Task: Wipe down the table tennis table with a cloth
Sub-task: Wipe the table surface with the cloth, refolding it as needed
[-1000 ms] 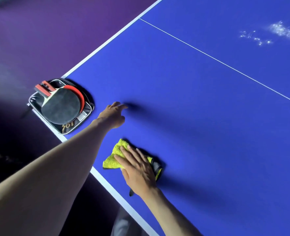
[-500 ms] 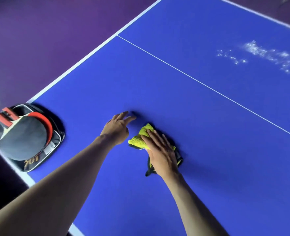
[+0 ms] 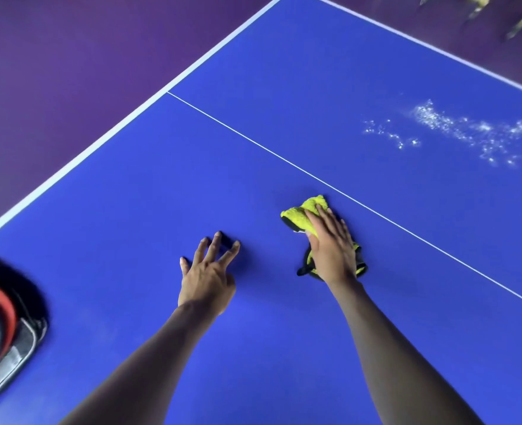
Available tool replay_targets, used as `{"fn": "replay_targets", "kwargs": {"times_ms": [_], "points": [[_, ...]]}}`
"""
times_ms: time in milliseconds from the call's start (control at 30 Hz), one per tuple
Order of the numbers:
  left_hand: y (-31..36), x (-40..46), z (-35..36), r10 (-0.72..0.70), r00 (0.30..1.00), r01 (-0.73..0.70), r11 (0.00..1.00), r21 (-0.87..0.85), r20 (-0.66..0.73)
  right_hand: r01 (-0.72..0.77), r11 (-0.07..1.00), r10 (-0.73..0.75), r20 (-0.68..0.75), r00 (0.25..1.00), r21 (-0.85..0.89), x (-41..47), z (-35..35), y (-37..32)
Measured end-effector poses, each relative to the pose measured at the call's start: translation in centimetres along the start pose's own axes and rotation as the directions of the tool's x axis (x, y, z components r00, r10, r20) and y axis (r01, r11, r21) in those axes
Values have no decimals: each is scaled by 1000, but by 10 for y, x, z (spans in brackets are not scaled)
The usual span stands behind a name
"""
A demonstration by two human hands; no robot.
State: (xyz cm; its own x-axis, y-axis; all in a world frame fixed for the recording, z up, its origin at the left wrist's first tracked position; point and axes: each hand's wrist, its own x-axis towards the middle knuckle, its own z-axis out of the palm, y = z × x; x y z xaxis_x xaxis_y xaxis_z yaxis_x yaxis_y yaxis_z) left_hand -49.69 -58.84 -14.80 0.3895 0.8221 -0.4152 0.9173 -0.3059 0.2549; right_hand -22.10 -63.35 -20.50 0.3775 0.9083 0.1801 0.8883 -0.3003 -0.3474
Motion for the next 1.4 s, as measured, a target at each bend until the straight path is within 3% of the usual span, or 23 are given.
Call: {"fn": "replay_targets", "kwargs": {"times_ms": [167,333,433,600,733,867,967,1100,1267,1400], "points": [[4,0,2,-13,1000,13,1000,-4,-21,-87,995,88,17,996,-42,41,-7,37],[2,2,-1,-8,999,9,1000,24,-35,-183,983,183,-22,983,11,24,-6,23],[7,5,-1,-28,995,32,999,42,-91,-52,998,53,-37,998,34,-47,-11,-8],[16,2,4,-50,987,57,998,40,-155,221,959,-242,108,964,176,-177,-28,-53],[28,1,16,-53,981,44,998,-50,-187,375,917,-389,98,916,138,-173,-37,-27],[29,2,13,-85,978,53,984,-170,-190,255,965,-257,35,966,66,-91,-30,23],[25,3,12,-120,979,96,984,-149,-165,24,999,-24,4,1000,29,-25,-29,74],[28,5,6,-140,982,125,985,-118,-128,-183,983,184,-37,982,10,16,-32,102],[28,7,-1,-138,984,127,987,-94,-115,-66,996,70,-60,996,56,-54,-35,63],[34,7,-14,-213,977,208,972,-109,-27,140,976,-152,57,987,169,-180,-46,7]]}}
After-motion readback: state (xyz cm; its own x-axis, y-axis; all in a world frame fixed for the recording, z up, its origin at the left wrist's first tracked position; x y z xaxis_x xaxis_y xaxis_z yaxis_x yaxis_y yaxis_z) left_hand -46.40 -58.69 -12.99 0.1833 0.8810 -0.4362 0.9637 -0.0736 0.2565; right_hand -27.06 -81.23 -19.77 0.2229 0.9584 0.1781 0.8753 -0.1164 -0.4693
